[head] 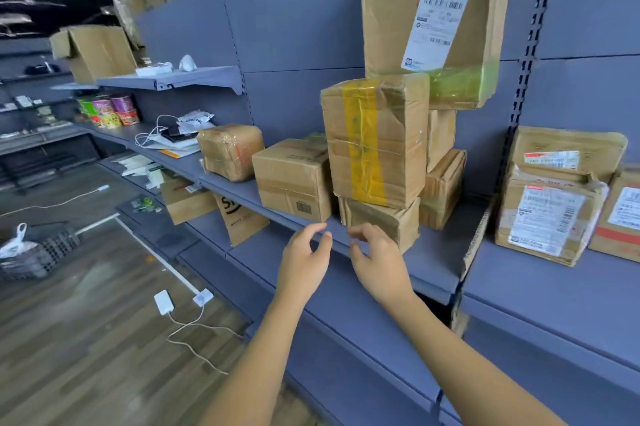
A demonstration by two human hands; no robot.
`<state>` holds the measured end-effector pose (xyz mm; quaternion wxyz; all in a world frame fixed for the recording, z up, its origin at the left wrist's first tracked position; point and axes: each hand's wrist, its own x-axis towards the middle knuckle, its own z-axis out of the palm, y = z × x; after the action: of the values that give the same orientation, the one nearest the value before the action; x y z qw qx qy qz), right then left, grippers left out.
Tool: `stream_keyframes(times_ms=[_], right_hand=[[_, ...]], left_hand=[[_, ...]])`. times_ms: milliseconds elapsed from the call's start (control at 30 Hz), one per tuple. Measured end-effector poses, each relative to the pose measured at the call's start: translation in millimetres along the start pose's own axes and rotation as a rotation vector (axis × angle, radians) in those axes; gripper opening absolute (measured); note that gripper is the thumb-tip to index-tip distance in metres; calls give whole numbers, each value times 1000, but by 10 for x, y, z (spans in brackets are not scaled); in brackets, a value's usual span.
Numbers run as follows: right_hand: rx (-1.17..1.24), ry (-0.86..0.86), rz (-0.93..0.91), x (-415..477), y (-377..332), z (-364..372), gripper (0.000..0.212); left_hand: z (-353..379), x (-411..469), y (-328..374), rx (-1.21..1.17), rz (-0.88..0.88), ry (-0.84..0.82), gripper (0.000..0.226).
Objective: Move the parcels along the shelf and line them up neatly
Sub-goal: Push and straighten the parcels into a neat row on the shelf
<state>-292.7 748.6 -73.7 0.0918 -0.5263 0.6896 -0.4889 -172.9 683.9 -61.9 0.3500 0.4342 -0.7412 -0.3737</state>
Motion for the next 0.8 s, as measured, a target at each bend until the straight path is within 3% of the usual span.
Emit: stream_keyframes(times_ms=[367, 800], right_hand=[[120, -49, 95, 606, -546, 1524, 19], [74, -72, -78, 1659, -902, 2456, 29]], left_hand=[[-1381, 781, -1031, 101, -71, -27, 28], [-1928, 1667, -1588, 22, -65, -84, 19]])
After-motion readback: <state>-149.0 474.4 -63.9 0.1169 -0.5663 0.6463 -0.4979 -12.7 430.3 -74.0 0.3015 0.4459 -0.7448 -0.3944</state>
